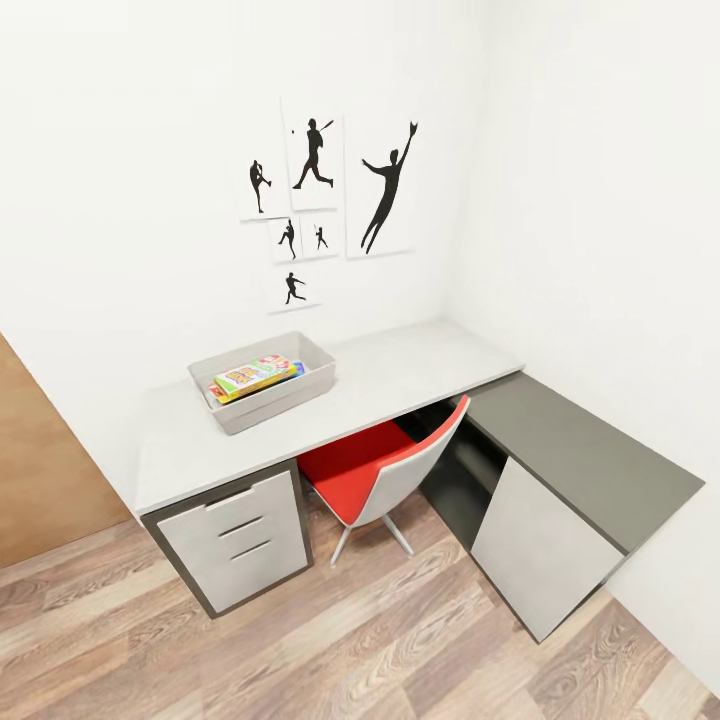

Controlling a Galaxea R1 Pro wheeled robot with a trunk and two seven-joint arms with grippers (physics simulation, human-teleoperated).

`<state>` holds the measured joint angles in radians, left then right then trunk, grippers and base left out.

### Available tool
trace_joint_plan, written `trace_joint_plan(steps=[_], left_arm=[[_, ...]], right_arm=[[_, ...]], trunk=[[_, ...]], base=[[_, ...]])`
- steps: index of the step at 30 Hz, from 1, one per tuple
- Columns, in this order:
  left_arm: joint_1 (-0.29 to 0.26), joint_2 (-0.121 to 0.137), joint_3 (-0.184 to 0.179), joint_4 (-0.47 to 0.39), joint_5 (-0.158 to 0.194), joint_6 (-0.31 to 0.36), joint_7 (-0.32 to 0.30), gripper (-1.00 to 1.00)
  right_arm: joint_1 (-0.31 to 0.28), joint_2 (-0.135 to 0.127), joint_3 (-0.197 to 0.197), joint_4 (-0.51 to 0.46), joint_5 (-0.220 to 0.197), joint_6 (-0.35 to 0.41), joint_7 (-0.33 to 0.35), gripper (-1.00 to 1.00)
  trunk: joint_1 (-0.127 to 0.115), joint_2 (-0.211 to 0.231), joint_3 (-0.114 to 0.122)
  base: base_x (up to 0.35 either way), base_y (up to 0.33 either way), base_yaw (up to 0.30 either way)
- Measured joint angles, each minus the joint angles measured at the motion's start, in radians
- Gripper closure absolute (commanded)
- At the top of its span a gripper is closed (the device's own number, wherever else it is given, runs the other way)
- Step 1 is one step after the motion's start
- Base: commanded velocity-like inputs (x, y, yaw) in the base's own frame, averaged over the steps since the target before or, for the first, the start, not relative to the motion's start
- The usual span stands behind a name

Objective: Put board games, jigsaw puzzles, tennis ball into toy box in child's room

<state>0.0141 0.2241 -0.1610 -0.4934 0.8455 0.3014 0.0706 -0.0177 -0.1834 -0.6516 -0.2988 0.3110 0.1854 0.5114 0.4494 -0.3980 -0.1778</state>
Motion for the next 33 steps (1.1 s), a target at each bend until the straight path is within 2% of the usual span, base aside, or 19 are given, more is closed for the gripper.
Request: trace_joint_plan(steps=[2, 3, 6, 7, 11, 12, 16, 21, 26, 33], left_arm=[[-0.001, -0.002, -0.005, 0.063, 0.001, -0.027, -0.017, -1.00], [-0.001, -0.002, -0.005, 0.064, 0.001, -0.028, -0.017, -1.00], [-0.002, -0.012, -0.010, 0.143, 0.001, -0.056, -0.033, -1.00], [-0.002, -0.012, -0.010, 0.144, 0.001, -0.056, -0.033, -1.00], [-0.003, -0.031, -0.012, 0.223, -0.002, -0.077, -0.042, -1.00], [-0.003, -0.031, -0.012, 0.223, -0.002, -0.077, -0.042, -1.00], [-0.003, -0.041, -0.014, 0.269, -0.004, -0.108, -0.046, -1.00], [0.003, -0.051, -0.023, 0.285, -0.004, -0.153, -0.048, -1.00], [0.018, -0.074, -0.042, 0.298, -0.003, -0.208, -0.044, -1.00], [0.024, -0.085, -0.048, 0.302, -0.001, -0.228, -0.040, -1.00]], right_arm=[[-0.015, 0.022, 0.009, 0.026, 0.054, 0.008, -0.015, -1.00], [-0.015, 0.023, 0.008, 0.026, 0.055, 0.008, -0.016, -1.00], [-0.030, 0.062, 0.016, 0.049, 0.126, 0.017, -0.056, -1.00], [-0.030, 0.063, 0.016, 0.049, 0.127, 0.017, -0.057, -1.00], [-0.041, 0.115, 0.020, 0.067, 0.211, 0.024, -0.154, -1.00], [-0.041, 0.116, 0.020, 0.067, 0.212, 0.024, -0.155, -1.00], [-0.046, 0.158, 0.022, 0.074, 0.272, 0.021, -0.218, -1.00], [-0.048, 0.171, 0.022, 0.077, 0.290, 0.016, -0.242, -1.00], [-0.049, 0.179, 0.022, 0.077, 0.303, 0.012, -0.259, -1.00], [-0.049, 0.186, 0.016, 0.076, 0.309, 0.010, -0.264, -1.00]], trunk=[[0.000, 0.000, 0.000], [0.000, 0.000, 0.000], [0.000, 0.000, 0.000], [0.000, 0.000, 0.000], [0.000, 0.000, 0.000], [0.000, 0.000, 0.000], [0.000, 0.000, 0.000], [0.000, 0.000, 0.000], [0.000, 0.000, 0.000], [0.000, 0.000, 0.000]], base=[[0.000, 0.000, 0.000], [0.000, 0.000, 0.000], [0.000, 0.000, 0.000], [0.000, 0.000, 0.000], [0.000, 0.000, 0.000], [0.000, 0.000, 0.000], [0.000, 0.000, 0.000], [0.000, 0.000, 0.000], [0.000, 0.000, 0.000], [0.000, 0.000, 0.000]])
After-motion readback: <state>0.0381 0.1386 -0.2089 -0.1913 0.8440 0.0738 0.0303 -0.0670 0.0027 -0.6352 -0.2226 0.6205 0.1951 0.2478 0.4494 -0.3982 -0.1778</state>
